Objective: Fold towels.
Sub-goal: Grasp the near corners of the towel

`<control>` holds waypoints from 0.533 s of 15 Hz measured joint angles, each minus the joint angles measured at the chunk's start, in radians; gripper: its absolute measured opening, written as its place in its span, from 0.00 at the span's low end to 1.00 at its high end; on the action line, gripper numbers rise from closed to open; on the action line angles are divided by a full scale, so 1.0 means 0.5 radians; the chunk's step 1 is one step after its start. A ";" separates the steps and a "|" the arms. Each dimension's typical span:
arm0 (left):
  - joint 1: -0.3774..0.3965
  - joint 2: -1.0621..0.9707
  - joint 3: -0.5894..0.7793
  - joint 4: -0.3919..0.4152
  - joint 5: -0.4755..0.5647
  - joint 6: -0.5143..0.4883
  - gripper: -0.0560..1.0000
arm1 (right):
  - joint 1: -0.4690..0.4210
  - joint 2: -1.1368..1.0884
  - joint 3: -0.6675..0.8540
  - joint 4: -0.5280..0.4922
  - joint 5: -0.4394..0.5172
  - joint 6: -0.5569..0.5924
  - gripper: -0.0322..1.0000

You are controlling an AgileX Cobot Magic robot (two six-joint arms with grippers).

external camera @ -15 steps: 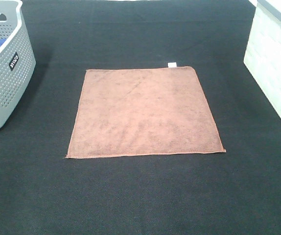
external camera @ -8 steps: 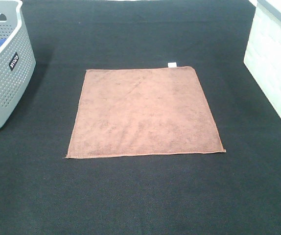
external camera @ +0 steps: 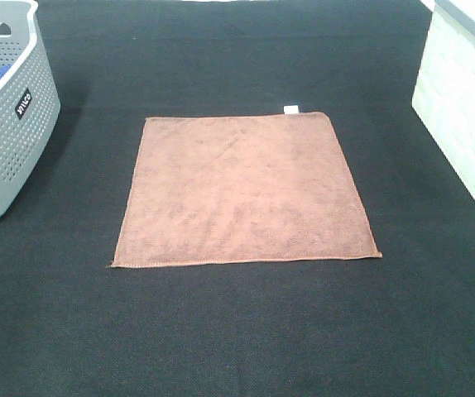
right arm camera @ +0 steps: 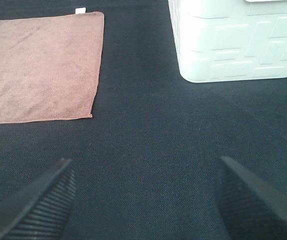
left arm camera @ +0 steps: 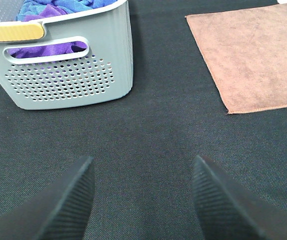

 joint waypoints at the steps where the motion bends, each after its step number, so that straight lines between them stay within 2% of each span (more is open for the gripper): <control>1: 0.000 0.000 0.000 0.000 0.000 0.000 0.58 | 0.000 0.000 0.000 0.000 0.000 0.000 0.74; 8: 0.000 0.000 0.000 0.000 0.000 0.000 0.58 | 0.000 0.000 0.000 0.000 0.000 0.000 0.74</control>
